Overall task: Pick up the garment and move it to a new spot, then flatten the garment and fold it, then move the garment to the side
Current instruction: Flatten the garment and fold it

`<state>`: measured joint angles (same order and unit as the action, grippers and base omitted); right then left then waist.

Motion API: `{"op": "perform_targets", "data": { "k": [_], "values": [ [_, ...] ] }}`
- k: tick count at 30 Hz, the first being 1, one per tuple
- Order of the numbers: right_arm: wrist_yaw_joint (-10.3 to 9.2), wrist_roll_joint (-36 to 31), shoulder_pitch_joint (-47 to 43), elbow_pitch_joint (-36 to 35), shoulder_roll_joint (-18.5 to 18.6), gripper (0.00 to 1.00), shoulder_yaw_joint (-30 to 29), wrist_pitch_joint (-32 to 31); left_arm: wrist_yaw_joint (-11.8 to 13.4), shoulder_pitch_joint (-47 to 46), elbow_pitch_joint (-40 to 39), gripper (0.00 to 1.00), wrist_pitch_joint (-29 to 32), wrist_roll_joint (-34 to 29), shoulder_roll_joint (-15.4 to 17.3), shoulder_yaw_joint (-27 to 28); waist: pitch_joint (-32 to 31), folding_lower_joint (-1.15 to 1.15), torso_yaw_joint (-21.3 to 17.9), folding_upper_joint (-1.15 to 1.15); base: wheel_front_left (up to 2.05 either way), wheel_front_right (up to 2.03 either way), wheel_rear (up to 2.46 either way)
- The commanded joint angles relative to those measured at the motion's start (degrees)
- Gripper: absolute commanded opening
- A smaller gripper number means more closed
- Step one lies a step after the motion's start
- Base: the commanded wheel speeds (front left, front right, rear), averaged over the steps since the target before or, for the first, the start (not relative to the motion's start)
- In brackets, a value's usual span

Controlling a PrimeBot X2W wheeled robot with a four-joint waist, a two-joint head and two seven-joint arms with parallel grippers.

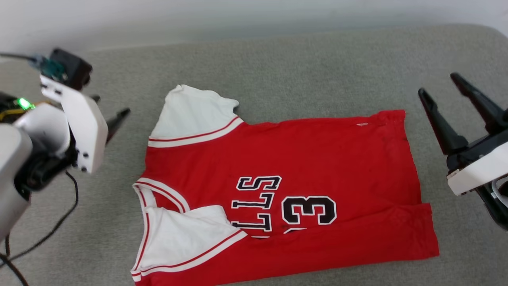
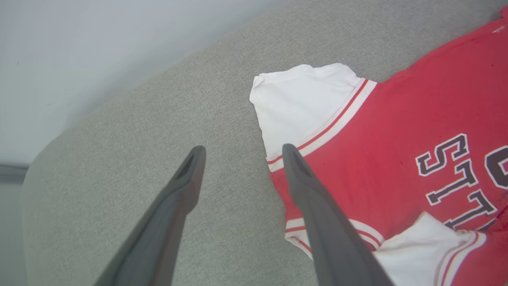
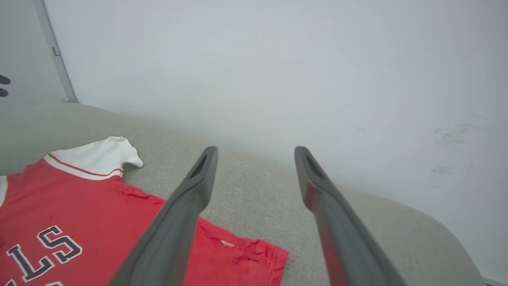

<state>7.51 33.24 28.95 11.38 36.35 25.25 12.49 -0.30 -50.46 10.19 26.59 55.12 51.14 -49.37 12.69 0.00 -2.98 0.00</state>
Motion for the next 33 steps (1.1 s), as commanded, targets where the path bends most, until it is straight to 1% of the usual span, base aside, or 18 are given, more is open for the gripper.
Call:
{"op": "perform_targets", "data": {
  "k": [1,7,9,12,13,15,19,22,29,33],
  "values": [
    [-0.04,-1.22,-1.34,-0.95,-1.19,1.0,-1.72,0.72,-0.11,-1.39,0.78,1.0,0.34,-0.36,-0.66,0.37,1.71,0.0,-1.24,0.0,0.0,0.0,0.0],
    [-0.04,-8.71,-7.11,-8.47,-8.09,1.0,-12.35,2.32,-1.18,-9.37,6.65,1.0,3.19,-1.2,-3.66,1.09,6.41,0.0,-2.75,0.0,0.0,0.0,0.0],
    [-0.04,-10.43,-9.37,-10.99,-10.38,1.0,-14.6,2.37,-1.72,-12.11,8.58,1.0,4.95,-1.27,-4.84,0.97,8.12,0.0,-3.19,0.0,0.0,0.0,0.0],
    [-0.04,-12.78,-11.92,-14.67,-12.87,1.0,-16.55,2.45,-2.11,-16.09,11.5,1.0,8.12,-1.5,-6.09,0.64,10.65,0.0,-3.97,0.0,0.0,0.0,0.0],
    [-0.04,-13.51,-12.45,-15.85,-13.42,1.0,-16.69,2.47,-2.51,-17.34,12.44,1.0,9.93,-1.73,-6.24,0.18,11.59,0.0,-4.29,0.0,0.0,0.0,0.0],
    [-0.04,-14.34,-12.9,-17.65,-14.42,1.0,-16.5,2.47,-3.13,-19.16,14.25,1.0,14.06,-0.29,-7.06,-0.27,13.25,0.0,-5.13,0.0,0.0,0.0,0.0],
    [-0.04,-15.55,-11.71,-19.43,-14.93,1.0,-16.13,2.3,-4.1,-23.31,16.41,1.0,21.51,1.53,-7.82,-0.94,16.46,0.0,-6.52,0.0,0.0,0.0,0.0],
    [-0.04,-15.81,-10.4,-19.95,-15.08,1.0,-15.58,2.17,-4.13,-25.56,17.68,1.0,25.72,1.35,-7.96,-1.79,18.71,0.0,-7.46,0.0,0.0,0.0,0.0],
    [-0.04,-16.1,-7.42,-18.98,-14.73,1.0,-13.7,2.23,-4.82,-28.93,19.92,1.0,29.91,0.35,-8.51,-3.46,22.52,0.0,-9.13,0.0,0.0,0.0,0.0],
    [-0.04,-15.99,-6.32,-18.05,-14.42,1.0,-13.42,2.35,-5.72,-27.87,21.34,1.0,31.81,0.15,-8.78,-5.68,23.14,0.0,-9.34,0.0,0.0,0.0,0.0]
  ]
}}
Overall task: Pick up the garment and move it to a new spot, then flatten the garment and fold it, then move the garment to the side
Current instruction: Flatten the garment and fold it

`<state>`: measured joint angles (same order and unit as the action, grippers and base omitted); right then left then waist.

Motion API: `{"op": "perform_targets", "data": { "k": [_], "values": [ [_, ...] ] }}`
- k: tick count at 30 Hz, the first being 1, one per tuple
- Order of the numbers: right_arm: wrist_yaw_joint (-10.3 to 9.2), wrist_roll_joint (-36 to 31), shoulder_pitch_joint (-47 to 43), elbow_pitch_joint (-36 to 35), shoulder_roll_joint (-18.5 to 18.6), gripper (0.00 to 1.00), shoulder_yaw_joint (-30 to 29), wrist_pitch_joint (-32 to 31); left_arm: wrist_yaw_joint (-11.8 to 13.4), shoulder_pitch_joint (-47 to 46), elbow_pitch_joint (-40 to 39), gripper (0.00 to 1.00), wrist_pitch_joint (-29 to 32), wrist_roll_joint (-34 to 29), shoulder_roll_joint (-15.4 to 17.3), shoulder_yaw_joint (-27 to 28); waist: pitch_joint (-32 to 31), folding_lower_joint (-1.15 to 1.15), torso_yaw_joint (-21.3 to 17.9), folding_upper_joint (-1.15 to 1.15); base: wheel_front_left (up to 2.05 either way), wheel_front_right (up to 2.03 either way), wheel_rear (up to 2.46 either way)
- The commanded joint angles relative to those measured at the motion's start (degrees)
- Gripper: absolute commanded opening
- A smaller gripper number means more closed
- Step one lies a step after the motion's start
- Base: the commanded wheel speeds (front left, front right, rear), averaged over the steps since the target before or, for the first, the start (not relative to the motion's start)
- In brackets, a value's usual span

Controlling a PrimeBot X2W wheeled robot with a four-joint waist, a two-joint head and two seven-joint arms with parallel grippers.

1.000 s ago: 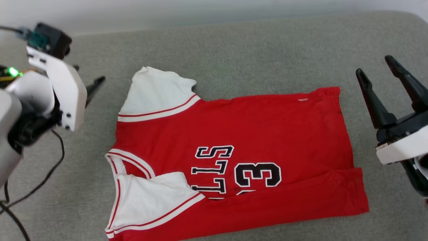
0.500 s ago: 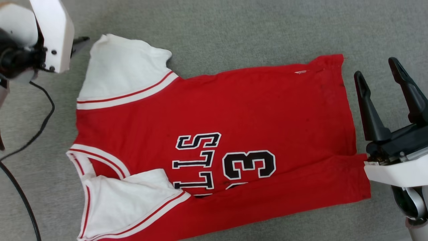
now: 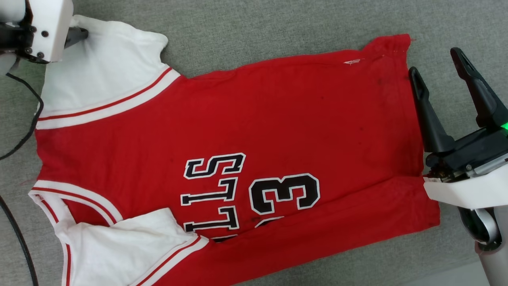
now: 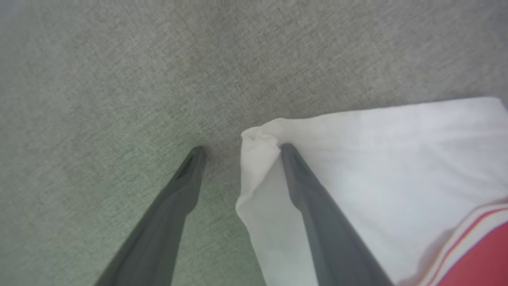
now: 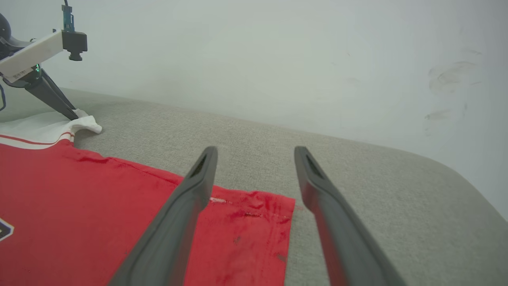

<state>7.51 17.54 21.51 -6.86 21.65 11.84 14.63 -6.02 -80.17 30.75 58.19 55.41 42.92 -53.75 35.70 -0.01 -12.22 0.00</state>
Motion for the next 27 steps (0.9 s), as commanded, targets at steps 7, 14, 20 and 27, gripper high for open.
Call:
{"op": "perform_targets", "data": {
  "k": [7,14,20,27],
  "values": [
    [-0.04,-0.55,3.18,1.65,1.44,1.0,-1.46,0.3,-0.99,1.85,1.98,0.0,-1.69,0.26,-0.75,-2.08,-1.48,0.01,0.63,0.0,0.0,0.0,0.0],
    [-0.04,3.4,10.56,5.88,11.12,1.0,0.94,-16.29,-1.36,2.21,-0.7,0.0,-7.56,2.24,-2.27,-3.21,-7.5,0.01,3.9,0.0,0.0,0.0,0.0],
    [-0.04,11.49,16.04,8.11,18.84,1.0,7.66,-33.45,-1.36,3.43,-4.8,0.0,-9.71,3.65,-1.92,-5.61,-10.04,0.01,6.1,0.0,0.0,0.0,0.0],
    [-0.04,24.0,25.37,9.8,26.29,1.0,19.1,-56.87,-1.37,4.42,-10.2,0.0,-12.36,5.17,-2.0,-8.18,-10.93,0.01,8.93,0.0,0.0,0.0,0.0]
  ]
}}
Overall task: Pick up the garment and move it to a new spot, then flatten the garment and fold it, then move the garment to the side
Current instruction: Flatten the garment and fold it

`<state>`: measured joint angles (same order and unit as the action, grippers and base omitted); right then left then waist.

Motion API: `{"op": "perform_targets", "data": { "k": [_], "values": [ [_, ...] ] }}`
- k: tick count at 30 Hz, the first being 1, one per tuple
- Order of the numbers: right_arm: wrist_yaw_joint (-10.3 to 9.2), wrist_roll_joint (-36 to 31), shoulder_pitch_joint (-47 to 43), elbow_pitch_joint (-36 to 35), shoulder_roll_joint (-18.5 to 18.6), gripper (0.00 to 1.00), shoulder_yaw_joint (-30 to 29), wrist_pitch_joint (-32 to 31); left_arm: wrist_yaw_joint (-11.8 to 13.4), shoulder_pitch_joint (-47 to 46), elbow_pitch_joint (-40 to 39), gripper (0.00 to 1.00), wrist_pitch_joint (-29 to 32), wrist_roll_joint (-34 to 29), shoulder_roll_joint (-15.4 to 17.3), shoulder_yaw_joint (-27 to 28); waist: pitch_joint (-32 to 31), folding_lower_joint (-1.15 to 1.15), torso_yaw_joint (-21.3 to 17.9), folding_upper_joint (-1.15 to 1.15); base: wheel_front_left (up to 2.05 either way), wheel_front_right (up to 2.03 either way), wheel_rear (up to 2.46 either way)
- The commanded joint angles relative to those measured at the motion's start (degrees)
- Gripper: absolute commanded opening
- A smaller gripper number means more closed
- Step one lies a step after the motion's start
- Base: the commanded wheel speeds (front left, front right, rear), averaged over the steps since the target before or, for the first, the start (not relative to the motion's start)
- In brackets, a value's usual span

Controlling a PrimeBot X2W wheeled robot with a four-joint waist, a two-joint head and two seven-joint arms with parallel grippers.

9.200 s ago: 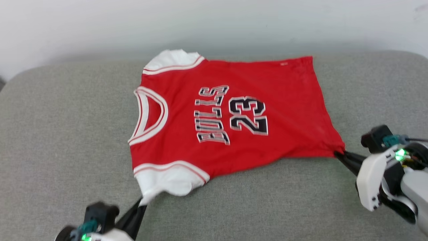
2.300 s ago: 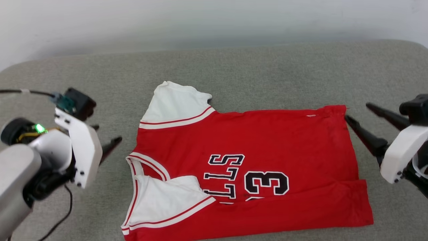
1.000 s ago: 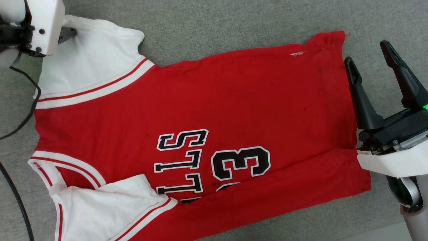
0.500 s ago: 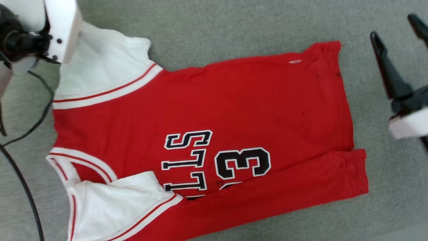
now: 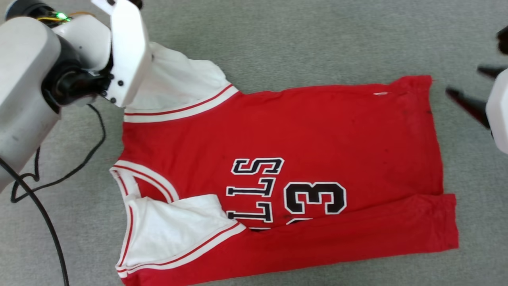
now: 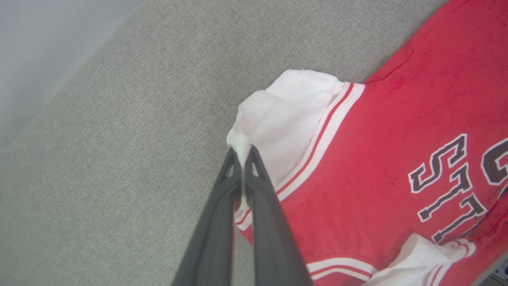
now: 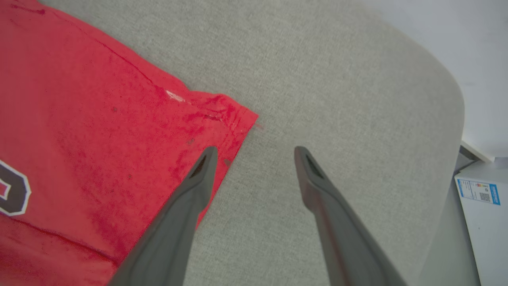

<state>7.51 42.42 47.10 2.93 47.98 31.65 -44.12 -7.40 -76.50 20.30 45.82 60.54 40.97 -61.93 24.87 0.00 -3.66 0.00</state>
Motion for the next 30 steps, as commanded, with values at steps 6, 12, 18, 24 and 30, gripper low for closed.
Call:
{"op": "perform_targets", "data": {
  "k": [6,12,18,24,30],
  "values": [
    [-0.04,6.47,7.32,4.65,-0.02,1.0,4.14,-14.83,0.02,-0.85,-2.8,0.0,-1.47,0.48,-0.94,-0.75,1.61,0.0,2.74,0.0,0.0,0.0,0.0],
    [-0.04,7.42,12.26,11.87,-4.0,1.0,4.19,-22.21,0.02,-2.47,-4.7,0.0,-2.54,0.15,-1.7,-1.66,3.94,0.0,5.03,0.0,0.0,0.0,0.0],
    [-0.03,6.41,13.21,18.36,-7.28,1.0,2.95,-23.13,0.01,-3.79,-5.41,0.0,-3.33,0.28,-2.07,-2.23,6.18,0.0,6.43,0.0,0.0,0.0,0.0],
    [-0.03,6.58,8.15,21.04,-9.74,1.0,5.01,-21.89,0.01,-4.16,-4.8,0.0,-4.26,0.56,-1.64,-3.08,7.43,0.0,6.57,0.0,0.0,0.0,0.0],
    [-0.03,6.91,7.31,20.37,-8.58,0.0,6.02,-18.34,0.01,-3.84,-3.86,0.0,-5.36,1.39,-1.86,-4.07,6.23,0.0,6.35,0.0,0.0,0.0,0.0]
  ]
}}
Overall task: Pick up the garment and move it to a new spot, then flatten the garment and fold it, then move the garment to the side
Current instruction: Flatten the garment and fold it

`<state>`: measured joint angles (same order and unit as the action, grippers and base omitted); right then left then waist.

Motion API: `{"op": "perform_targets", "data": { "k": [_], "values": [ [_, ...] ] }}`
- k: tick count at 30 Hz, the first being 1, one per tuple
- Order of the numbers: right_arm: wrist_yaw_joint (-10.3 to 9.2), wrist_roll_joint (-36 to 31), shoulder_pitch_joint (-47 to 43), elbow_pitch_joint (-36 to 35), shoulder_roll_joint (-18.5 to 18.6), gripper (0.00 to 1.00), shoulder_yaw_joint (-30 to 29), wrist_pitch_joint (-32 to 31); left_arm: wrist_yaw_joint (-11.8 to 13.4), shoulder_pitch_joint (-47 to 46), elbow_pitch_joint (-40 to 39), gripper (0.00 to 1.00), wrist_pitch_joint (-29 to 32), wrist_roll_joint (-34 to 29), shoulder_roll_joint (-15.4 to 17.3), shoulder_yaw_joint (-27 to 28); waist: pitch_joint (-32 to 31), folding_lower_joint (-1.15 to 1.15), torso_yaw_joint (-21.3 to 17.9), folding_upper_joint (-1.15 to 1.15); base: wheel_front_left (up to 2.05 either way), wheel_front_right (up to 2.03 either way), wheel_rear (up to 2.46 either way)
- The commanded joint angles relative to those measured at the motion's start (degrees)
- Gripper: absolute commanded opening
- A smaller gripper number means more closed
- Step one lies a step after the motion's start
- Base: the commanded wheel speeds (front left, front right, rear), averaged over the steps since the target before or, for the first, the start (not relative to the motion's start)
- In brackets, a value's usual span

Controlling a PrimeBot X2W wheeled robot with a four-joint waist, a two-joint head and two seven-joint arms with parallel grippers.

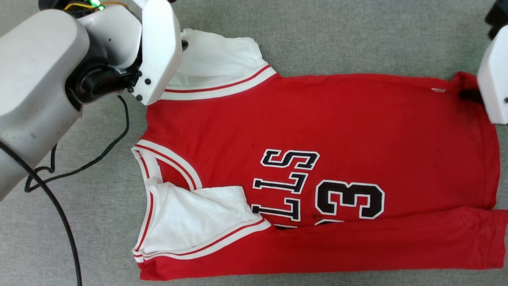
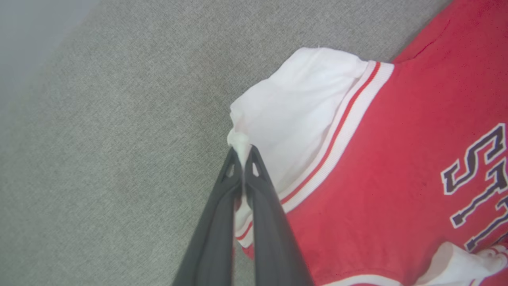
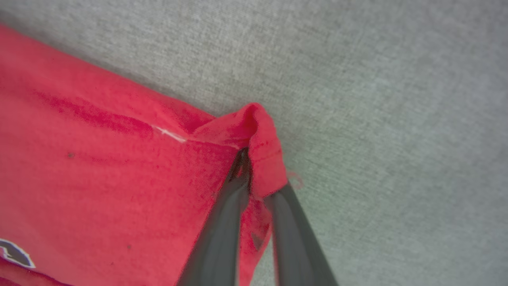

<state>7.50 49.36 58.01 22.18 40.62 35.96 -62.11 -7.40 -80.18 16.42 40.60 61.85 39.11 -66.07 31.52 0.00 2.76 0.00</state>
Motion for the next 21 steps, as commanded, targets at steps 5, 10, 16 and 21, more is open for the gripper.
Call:
{"op": "perform_targets", "data": {
  "k": [5,10,16,21],
  "values": [
    [-0.01,0.73,-2.27,-0.35,0.01,0.0,2.05,4.13,0.01,0.88,0.42,0.0,-2.46,0.94,0.84,0.13,-3.85,0.0,-0.23,0.0,0.0,0.0,0.0],
    [-0.03,0.9,-3.44,-3.48,1.93,0.0,4.19,9.62,0.01,3.36,-2.41,0.0,-4.22,1.81,3.2,-0.74,-7.37,0.0,-0.58,0.0,0.0,0.0,0.0],
    [-0.02,3.12,-6.46,-6.28,4.96,0.0,5.9,15.5,0.49,7.32,-5.8,0.0,-6.24,2.1,6.77,-1.31,-11.54,0.0,-0.58,0.0,0.0,0.0,0.0],
    [-0.02,4.85,-10.01,-7.33,6.82,0.0,7.17,19.08,1.96,11.32,-10.03,0.0,-7.24,2.8,9.7,-2.12,-15.04,0.0,-0.72,0.0,0.0,0.0,0.0]
  ]
}}
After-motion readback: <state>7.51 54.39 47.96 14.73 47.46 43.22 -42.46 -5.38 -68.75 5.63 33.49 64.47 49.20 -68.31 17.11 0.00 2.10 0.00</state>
